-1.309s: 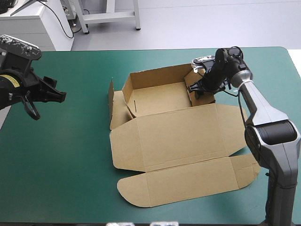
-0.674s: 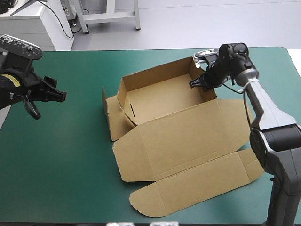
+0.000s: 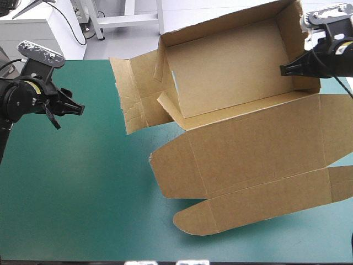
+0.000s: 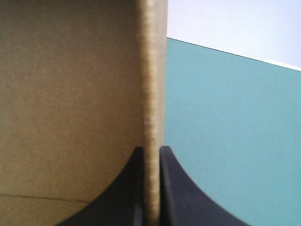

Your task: Fold the box

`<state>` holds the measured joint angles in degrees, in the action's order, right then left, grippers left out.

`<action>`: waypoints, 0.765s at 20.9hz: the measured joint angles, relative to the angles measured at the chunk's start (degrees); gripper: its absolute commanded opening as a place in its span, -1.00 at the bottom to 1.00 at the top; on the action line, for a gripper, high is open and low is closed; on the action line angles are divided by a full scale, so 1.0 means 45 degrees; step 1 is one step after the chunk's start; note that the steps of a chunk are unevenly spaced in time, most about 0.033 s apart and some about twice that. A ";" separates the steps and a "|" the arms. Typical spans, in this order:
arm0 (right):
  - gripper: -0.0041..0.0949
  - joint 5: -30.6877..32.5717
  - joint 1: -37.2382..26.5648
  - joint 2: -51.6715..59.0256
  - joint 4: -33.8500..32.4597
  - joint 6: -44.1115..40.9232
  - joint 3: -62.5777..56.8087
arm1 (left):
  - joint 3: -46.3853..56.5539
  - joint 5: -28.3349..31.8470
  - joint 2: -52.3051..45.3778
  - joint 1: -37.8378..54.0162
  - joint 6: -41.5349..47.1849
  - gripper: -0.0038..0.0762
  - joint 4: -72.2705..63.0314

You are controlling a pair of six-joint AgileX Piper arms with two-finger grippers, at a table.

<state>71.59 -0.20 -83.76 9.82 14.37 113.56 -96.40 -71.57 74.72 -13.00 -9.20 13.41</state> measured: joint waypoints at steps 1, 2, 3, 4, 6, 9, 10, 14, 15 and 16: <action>-0.96 0.0002 -0.0176 0.0338 0.0135 0.0102 -0.0127 | 0.0320 0.0000 0.0000 0.0000 0.0206 0.10 0.0559; -0.96 0.0013 -0.0205 0.0516 0.0190 0.0131 -0.0165 | 0.0551 0.0000 0.0000 0.0003 0.0320 0.10 0.0855; -0.96 0.0013 -0.0228 0.0683 0.0340 0.0154 -0.0172 | 0.1060 0.0000 0.0000 0.0017 0.0466 0.10 0.1170; -0.96 0.0013 -0.0236 0.0742 0.0395 0.0167 -0.0187 | 0.1404 0.0011 0.0000 0.0017 0.0512 0.10 0.1246; -0.96 0.0013 -0.0262 0.0814 0.0493 0.0176 -0.0212 | 0.2945 0.0787 0.0025 0.0017 0.0812 0.01 0.1357; -0.96 0.0013 -0.0262 0.0869 0.0546 0.0182 -0.0228 | 0.4441 0.2700 0.0052 0.0029 0.1524 -0.75 0.1073; -0.96 0.0013 -0.0262 0.0880 0.0592 0.0191 -0.0228 | 0.4930 0.3715 0.0064 0.0056 0.1642 -0.92 0.0362; -0.96 0.0013 -0.0262 0.0880 0.0633 0.0191 -0.0228 | 0.5368 0.5446 0.0088 0.0667 0.1665 -0.88 -0.2428; -0.96 0.0013 -0.0262 0.0880 0.0633 0.0191 -0.0228 | 0.5368 0.5644 0.0088 0.0867 0.1556 -0.88 -0.3064; -0.96 0.0013 -0.0262 0.0880 0.0664 0.0191 -0.0228 | 0.5368 0.5773 0.0100 0.1041 0.1330 -0.88 -0.3629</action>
<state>71.65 -1.38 -79.81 12.81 15.23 112.54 -72.25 -45.59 75.17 -8.31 -3.22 -2.91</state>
